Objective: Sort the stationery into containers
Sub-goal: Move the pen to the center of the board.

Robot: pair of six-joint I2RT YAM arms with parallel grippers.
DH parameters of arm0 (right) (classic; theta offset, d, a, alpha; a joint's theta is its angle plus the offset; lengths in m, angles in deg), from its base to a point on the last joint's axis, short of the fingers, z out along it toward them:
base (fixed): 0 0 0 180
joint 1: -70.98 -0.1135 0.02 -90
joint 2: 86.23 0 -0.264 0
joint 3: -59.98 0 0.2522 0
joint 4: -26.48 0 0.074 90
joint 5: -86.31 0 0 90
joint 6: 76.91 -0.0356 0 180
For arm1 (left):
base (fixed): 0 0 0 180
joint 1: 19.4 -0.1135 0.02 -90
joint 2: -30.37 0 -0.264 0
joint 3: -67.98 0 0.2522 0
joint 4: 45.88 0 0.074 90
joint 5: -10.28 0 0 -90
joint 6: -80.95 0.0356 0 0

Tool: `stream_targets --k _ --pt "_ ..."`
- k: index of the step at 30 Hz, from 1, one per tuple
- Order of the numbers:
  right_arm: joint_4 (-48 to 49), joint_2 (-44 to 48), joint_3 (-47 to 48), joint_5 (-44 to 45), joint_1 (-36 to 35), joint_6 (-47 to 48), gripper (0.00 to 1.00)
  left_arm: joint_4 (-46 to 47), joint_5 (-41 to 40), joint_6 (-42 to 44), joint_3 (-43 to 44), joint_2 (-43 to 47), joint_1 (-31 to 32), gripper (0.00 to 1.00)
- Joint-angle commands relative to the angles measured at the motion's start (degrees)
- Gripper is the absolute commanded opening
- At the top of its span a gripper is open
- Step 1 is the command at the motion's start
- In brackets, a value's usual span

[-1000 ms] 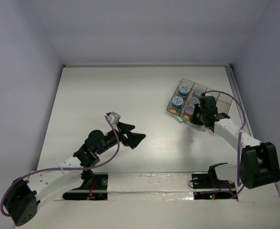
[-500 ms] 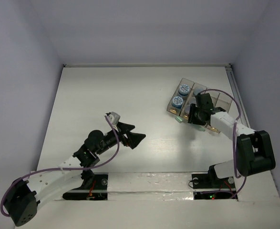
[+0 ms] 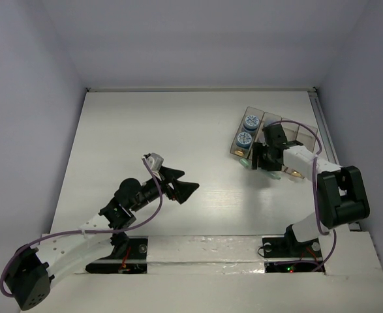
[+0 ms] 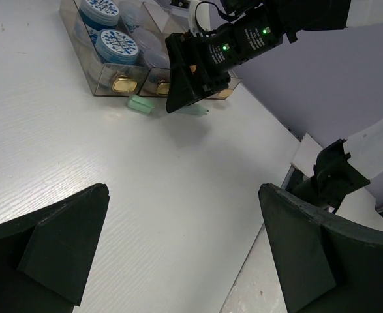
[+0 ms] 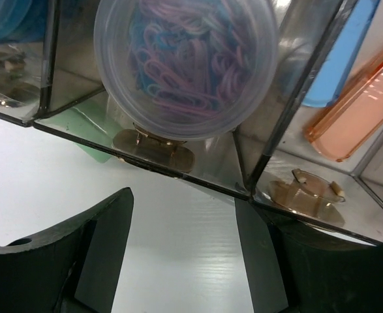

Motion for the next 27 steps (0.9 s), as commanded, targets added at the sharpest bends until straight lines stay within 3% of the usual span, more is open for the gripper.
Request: stream_targets --k 1,7,12,17,22,27 --pt "-0.81 -0.95 2.74 -1.91 -0.10 0.77 0.70 3.44 0.98 0.22 0.02 0.16 0.32 0.99" --pt "0.07 -2.10 1.51 -4.02 -1.15 -0.02 0.73 3.53 0.98 0.31 0.02 0.07 0.32 0.99" --pt "-0.63 -2.54 1.07 -4.03 -7.56 -1.95 0.73 3.44 0.98 0.31 -0.07 0.07 0.32 0.99" --pt "-3.00 1.23 0.54 -4.03 -14.15 -5.64 0.72 3.36 0.89 0.31 -0.07 0.24 0.32 0.99" --pt "-3.19 5.63 -0.60 -7.19 -15.92 -6.53 0.71 3.36 0.71 0.31 -0.07 0.33 0.32 0.99" --pt "-3.54 5.65 -0.34 -0.87 -15.92 -6.35 0.71 2.83 0.01 0.49 0.02 0.42 0.32 0.99"
